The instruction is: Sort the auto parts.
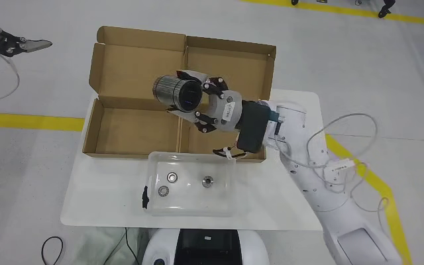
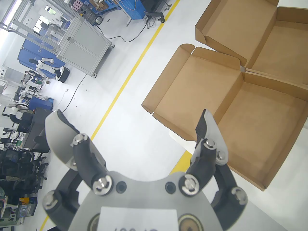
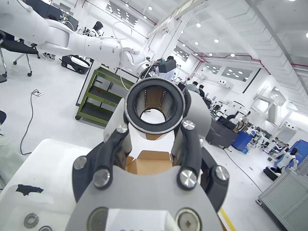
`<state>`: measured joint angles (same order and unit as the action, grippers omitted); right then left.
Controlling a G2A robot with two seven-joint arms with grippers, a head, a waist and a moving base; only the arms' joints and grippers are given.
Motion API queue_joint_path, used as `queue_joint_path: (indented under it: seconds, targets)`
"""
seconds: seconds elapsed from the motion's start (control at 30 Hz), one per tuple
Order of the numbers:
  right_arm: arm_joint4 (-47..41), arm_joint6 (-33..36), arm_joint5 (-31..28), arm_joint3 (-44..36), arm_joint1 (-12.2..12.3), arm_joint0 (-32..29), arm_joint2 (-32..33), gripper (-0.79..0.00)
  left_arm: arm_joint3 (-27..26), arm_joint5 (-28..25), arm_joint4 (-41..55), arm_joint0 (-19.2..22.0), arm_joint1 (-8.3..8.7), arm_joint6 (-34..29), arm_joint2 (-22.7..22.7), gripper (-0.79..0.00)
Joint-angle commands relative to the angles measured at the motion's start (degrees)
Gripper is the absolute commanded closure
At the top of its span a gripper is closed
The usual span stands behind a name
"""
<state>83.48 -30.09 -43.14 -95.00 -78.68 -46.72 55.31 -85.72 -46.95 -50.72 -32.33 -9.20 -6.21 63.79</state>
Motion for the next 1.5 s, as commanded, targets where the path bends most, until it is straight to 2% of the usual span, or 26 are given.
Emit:
queue_joint_path:
  seconds: [0.0,0.2,0.53,0.8,0.97,1.47]
  targets:
    - [0.18,-0.09,-0.01,-0.89,0.22,-0.79,0.74,0.000,0.00,0.00,0.00,0.00,0.00,0.00,0.00,-0.785]
    - [1.24,0.19,0.03,-2.89,0.83,-3.14,2.33,0.000,0.00,0.00,0.00,0.00,0.00,0.00,0.00,-0.785]
    - [2.61,7.29,0.35,-4.43,1.27,-5.98,1.50,0.000,0.00,0.00,0.00,0.00,0.00,0.00,0.00,-0.785]
    - [1.96,7.87,0.87,-2.40,1.79,-10.17,1.67,0.000,0.00,0.00,0.00,0.00,0.00,0.00,0.00,-0.785]
    - [2.15,9.53,1.70,-0.60,1.70,-10.03,0.66,0.000,0.00,0.00,0.00,0.00,0.00,0.00,0.00,-0.785]
    - [0.30,22.74,5.05,5.25,1.12,-8.94,-1.85,0.000,0.00,0.00,0.00,0.00,0.00,0.00,0.00,-0.785]
